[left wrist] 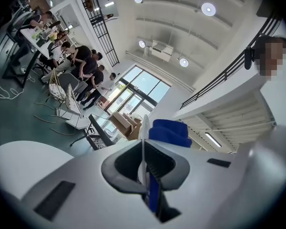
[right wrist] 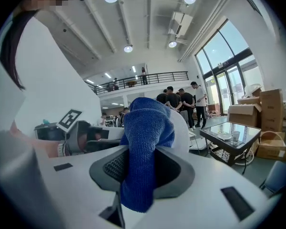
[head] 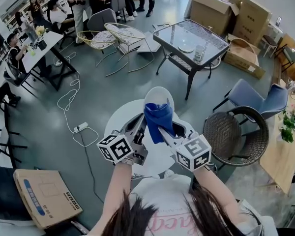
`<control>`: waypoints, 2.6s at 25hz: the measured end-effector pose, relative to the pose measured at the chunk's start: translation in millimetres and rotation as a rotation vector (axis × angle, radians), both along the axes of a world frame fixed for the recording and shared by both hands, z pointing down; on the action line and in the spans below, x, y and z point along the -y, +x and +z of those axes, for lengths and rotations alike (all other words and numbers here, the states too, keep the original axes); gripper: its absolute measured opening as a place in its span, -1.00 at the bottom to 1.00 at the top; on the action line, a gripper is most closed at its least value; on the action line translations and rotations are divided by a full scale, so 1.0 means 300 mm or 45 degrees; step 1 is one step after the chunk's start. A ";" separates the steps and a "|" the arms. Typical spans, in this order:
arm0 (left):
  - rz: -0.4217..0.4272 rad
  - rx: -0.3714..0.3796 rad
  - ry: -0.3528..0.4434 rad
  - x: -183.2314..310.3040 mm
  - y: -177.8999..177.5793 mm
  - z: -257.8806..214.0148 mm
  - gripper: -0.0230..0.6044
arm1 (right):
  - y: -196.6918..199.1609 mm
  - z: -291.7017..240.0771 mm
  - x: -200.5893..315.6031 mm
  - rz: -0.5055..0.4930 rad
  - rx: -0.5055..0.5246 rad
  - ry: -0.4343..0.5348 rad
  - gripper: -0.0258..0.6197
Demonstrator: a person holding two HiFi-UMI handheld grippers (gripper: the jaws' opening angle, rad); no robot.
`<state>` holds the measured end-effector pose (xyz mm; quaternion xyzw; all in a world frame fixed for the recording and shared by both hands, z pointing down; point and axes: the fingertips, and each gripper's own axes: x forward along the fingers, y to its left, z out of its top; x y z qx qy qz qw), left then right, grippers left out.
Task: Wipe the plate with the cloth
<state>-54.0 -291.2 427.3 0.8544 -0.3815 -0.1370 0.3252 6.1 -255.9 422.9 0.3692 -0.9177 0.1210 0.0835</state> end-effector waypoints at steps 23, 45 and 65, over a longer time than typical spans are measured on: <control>-0.036 0.184 0.184 -0.013 0.012 -0.046 -0.86 | 0.287 0.022 0.119 0.289 -0.022 -0.035 -0.51; -0.119 1.914 1.671 -0.170 0.165 -0.129 -0.86 | 0.424 -0.301 0.055 0.162 0.063 0.187 -0.51; 0.152 2.217 2.076 -0.239 0.227 -0.047 -0.86 | -0.063 -0.244 0.194 -0.755 -0.154 -0.273 -0.51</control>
